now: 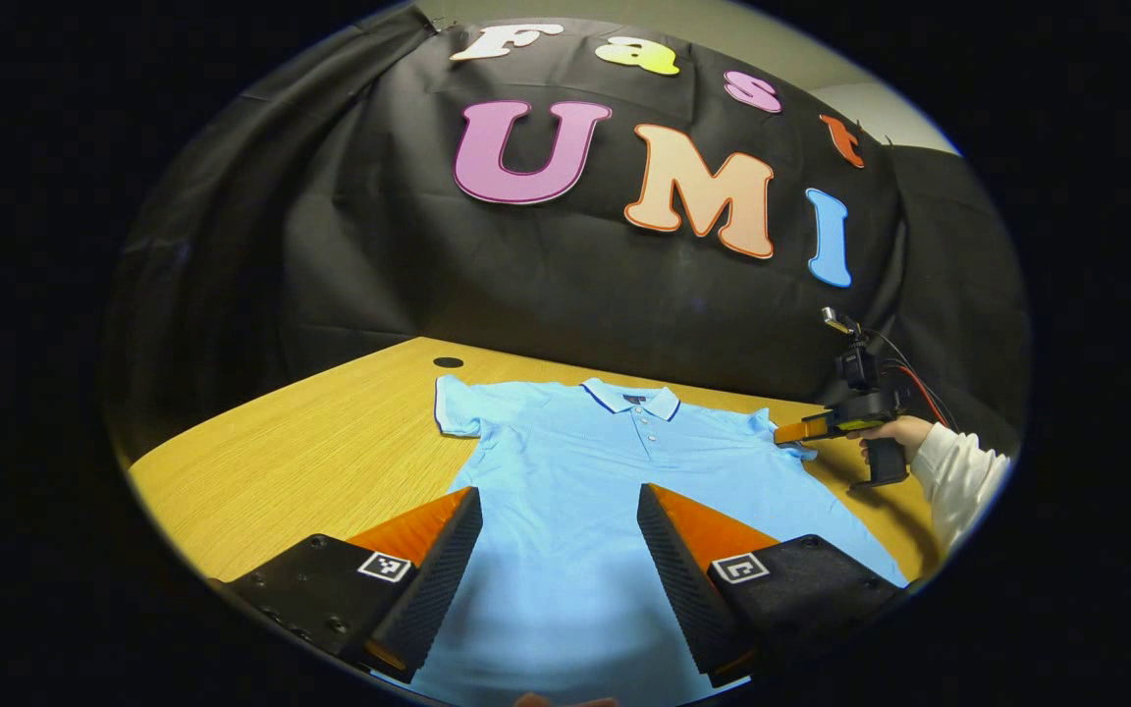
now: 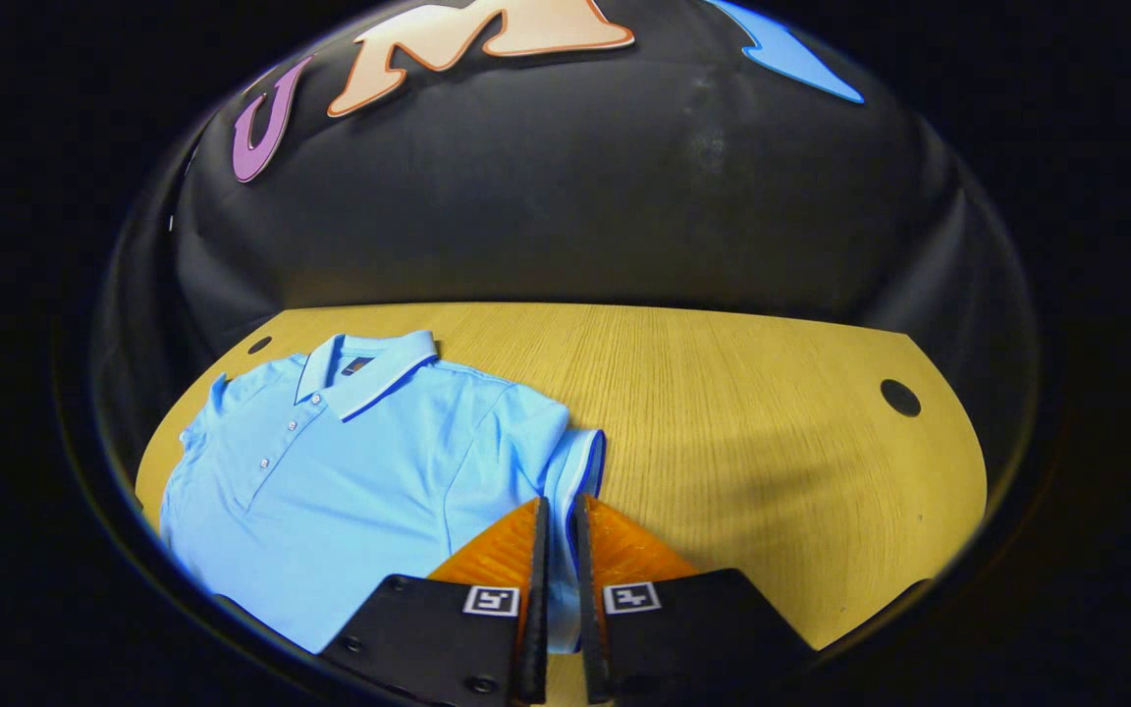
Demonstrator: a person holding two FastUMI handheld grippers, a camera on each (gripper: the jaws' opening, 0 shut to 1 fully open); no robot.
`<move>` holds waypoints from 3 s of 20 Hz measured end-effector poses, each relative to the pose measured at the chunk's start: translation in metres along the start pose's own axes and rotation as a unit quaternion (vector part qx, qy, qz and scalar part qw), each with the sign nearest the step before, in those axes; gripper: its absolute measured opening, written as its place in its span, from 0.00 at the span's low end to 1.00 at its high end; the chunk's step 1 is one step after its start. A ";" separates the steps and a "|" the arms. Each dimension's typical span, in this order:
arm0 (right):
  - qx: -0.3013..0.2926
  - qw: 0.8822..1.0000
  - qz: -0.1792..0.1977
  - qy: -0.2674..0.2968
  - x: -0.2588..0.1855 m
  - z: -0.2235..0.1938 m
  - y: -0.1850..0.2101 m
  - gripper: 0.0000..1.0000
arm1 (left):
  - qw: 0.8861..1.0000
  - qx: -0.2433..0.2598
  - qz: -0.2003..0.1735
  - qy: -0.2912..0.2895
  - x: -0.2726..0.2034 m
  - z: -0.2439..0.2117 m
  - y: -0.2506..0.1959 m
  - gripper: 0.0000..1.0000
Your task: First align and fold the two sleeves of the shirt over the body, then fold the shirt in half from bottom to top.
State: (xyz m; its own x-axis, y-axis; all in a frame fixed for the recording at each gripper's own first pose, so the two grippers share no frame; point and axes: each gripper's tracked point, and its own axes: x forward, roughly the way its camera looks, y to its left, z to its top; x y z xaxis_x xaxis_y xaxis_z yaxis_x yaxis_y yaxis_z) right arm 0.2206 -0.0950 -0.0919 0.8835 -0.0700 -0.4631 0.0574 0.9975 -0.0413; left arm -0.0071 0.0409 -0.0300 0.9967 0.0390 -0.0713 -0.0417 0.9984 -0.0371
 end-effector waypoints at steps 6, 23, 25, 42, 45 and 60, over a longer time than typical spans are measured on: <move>0.002 1.000 -0.018 -0.009 -0.009 0.011 0.003 0.02 | 1.000 -0.004 0.003 0.003 -0.002 -0.002 0.003 0.95; 0.106 0.974 0.202 -0.018 -0.040 0.018 0.176 0.03 | 1.000 -0.002 0.000 0.013 -0.001 -0.004 -0.003 0.95; 0.111 0.970 0.215 -0.012 -0.041 0.014 0.184 0.05 | 1.000 -0.001 0.003 0.013 -0.001 -0.004 -0.002 0.95; -0.012 0.970 0.215 -0.114 -0.155 0.016 0.193 0.98 | 0.998 -0.051 0.004 0.045 0.051 0.030 0.054 0.95; -0.020 0.970 0.200 -0.137 -0.186 0.009 0.178 0.98 | 0.997 -0.043 0.011 0.065 0.072 0.043 0.077 0.94; 0.047 0.978 0.100 -0.175 -0.262 -0.035 0.088 0.98 | 0.981 0.068 0.028 0.180 0.222 0.028 0.146 0.94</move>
State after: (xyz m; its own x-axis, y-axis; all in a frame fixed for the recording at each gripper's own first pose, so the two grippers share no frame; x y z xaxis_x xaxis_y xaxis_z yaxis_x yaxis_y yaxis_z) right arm -0.0227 0.0112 -0.0053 0.9854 0.1186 -0.1219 -0.1055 0.9884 0.1092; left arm 0.2095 0.1968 -0.0235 0.9030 0.1026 -0.4172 -0.0625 0.9921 0.1086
